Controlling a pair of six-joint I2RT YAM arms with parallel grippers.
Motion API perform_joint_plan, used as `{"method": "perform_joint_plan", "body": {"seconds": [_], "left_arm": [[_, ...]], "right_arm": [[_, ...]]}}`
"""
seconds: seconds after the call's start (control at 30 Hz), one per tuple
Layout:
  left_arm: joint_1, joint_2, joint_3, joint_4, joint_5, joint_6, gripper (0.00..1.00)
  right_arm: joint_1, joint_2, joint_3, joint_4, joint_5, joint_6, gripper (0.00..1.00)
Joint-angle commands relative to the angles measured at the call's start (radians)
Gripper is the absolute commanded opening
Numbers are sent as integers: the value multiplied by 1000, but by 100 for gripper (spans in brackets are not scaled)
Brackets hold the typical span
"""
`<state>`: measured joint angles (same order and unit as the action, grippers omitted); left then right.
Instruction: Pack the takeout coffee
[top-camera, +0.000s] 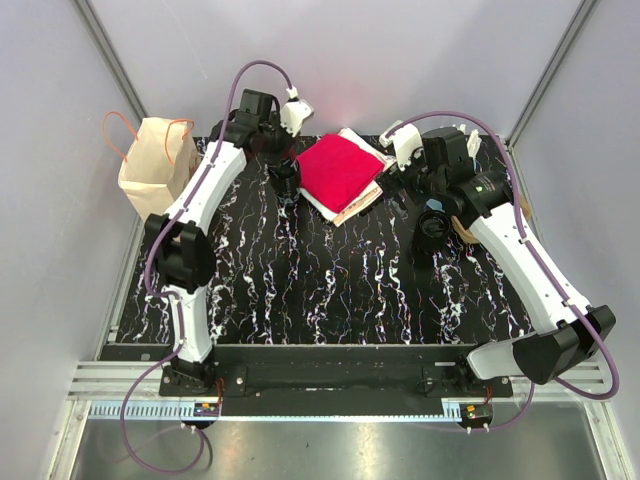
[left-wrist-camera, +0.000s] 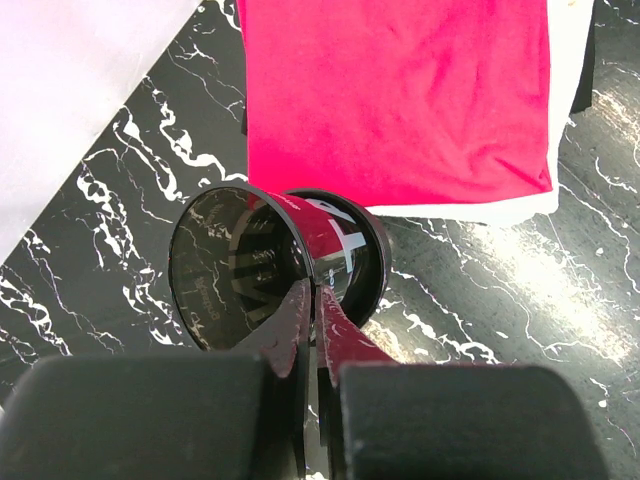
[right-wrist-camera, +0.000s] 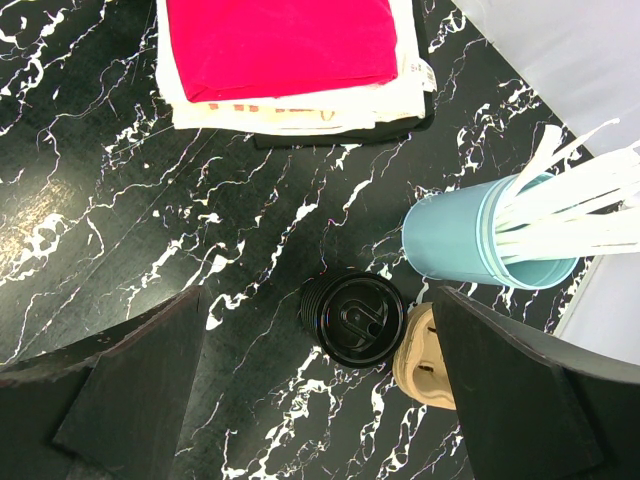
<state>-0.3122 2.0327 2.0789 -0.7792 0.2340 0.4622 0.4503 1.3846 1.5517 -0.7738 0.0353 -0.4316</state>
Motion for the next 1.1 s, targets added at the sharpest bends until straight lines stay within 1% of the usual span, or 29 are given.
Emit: {"method": "perform_joint_plan", "body": {"seconds": [0.0, 0.37, 0.57, 0.7, 0.93, 1.07], "left_arm": [[-4, -74, -40, 73, -31, 1, 0], [-30, -118, -151, 129, -51, 26, 0], [-48, -137, -192, 190, -125, 39, 0], [-57, -158, -201, 222, -150, 44, 0], [-76, -195, -232, 273, -183, 58, 0], [-85, -219, -243, 282, -200, 69, 0]], "right_arm": [[-9, -29, 10, 39, 3, 13, 100], [-9, -24, 15, 39, 0, 14, 100], [-9, -19, 19, 38, -5, 16, 100], [-9, -13, 27, 39, -5, 21, 100], [-7, 24, 67, 59, -28, 97, 100], [-9, 82, 136, 93, -15, 157, 100]]}}
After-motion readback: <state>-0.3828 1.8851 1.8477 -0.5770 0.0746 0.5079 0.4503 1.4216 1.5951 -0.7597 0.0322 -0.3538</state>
